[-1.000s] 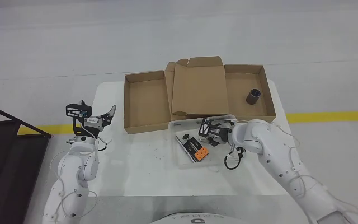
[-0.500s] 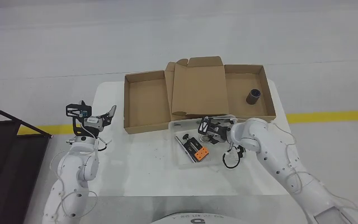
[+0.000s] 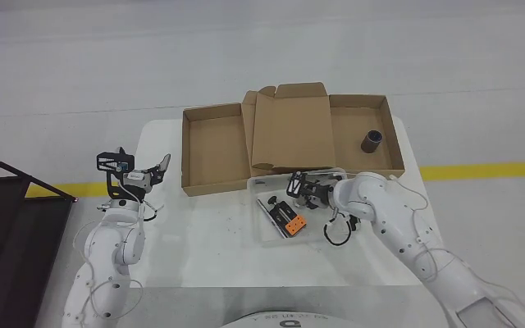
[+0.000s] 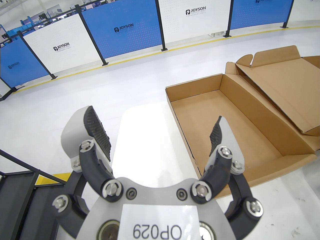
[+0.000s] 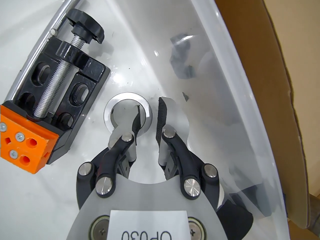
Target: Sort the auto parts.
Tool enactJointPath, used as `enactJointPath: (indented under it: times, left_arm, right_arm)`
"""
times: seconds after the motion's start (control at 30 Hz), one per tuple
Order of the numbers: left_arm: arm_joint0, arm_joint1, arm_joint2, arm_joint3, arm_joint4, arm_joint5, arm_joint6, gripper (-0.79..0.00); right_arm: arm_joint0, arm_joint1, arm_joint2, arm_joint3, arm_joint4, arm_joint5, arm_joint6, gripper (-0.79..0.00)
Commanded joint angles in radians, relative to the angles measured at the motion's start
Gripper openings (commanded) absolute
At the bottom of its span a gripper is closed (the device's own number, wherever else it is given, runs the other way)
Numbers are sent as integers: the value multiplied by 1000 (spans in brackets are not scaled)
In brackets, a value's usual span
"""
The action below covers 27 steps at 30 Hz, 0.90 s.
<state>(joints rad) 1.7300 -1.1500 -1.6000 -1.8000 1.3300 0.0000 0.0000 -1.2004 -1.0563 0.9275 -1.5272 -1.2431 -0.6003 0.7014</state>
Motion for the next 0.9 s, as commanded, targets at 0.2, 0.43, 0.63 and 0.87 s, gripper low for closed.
enactJointPath:
  times: [0.2,0.43,0.63,0.87]
  left_arm:
    - [0,0,0,0,0,0,0,0]
    - [0,0,0,0,0,0,0,0]
    - [0,0,0,0,0,0,0,0]
    - [0,0,0,0,0,0,0,0]
  right_arm:
    - [1,-1,1,-10,2,-3,-21,-785]
    - [-34,20,72,-37,52,-124,-148,-785]
    - [-84,41,153,-54,101,-222,-289,-785]
    - [-127,60,243,-27,182,-344,-462,-785]
